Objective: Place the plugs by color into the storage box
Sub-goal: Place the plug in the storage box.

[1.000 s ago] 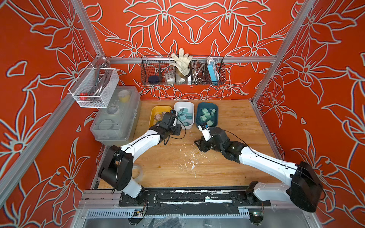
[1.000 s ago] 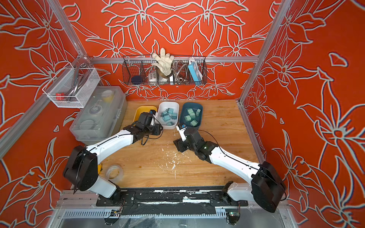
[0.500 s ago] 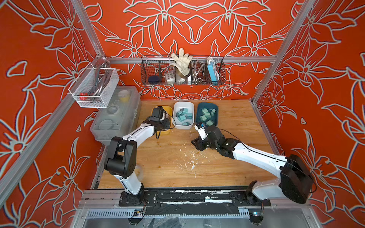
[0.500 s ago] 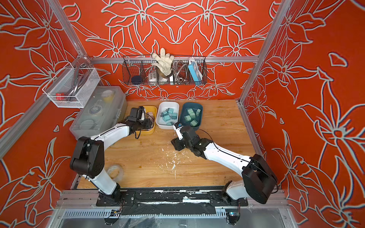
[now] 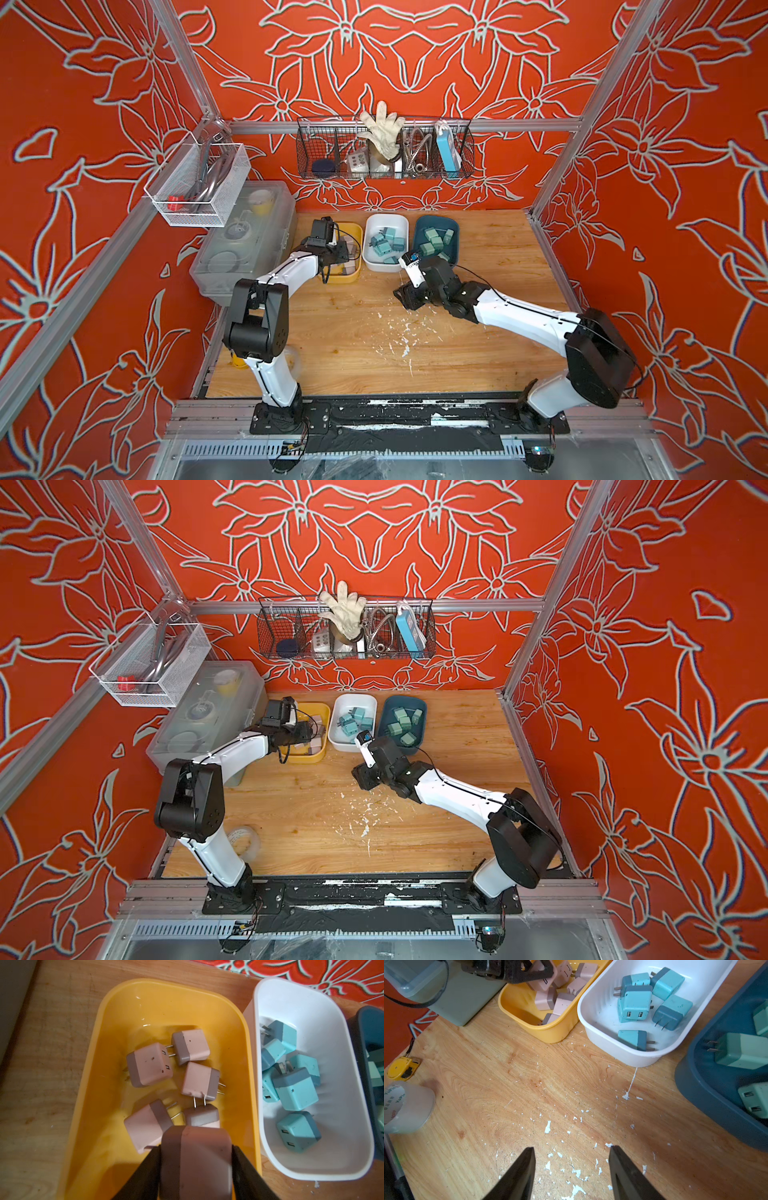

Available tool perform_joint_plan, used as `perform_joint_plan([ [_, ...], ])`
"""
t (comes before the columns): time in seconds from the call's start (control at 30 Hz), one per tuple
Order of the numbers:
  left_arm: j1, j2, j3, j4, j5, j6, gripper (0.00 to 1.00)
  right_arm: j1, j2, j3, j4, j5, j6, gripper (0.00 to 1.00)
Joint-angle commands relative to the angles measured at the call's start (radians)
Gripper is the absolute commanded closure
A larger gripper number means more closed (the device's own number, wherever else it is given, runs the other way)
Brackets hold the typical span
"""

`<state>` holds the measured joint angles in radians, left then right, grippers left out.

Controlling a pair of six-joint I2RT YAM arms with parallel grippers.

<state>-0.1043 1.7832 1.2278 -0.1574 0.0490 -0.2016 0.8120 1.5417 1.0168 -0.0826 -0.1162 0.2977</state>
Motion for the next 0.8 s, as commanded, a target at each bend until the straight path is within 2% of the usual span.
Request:
perform_joint_plan([
  [0.0,0.009,0.026,0.036,-0.019,0.016,0.022,0.37,-0.004,0.027,0.044,-0.022,-0.014,-0.023,0.38],
  [0.4,0.009,0.036,0.015,-0.005,0.036,0.008,0.35,-0.004,0.067,0.069,-0.031,-0.04,-0.007,0.38],
  [0.77,0.009,-0.099,-0.105,0.031,0.021,-0.007,0.35,-0.004,0.002,0.035,-0.034,-0.045,0.021,0.38],
])
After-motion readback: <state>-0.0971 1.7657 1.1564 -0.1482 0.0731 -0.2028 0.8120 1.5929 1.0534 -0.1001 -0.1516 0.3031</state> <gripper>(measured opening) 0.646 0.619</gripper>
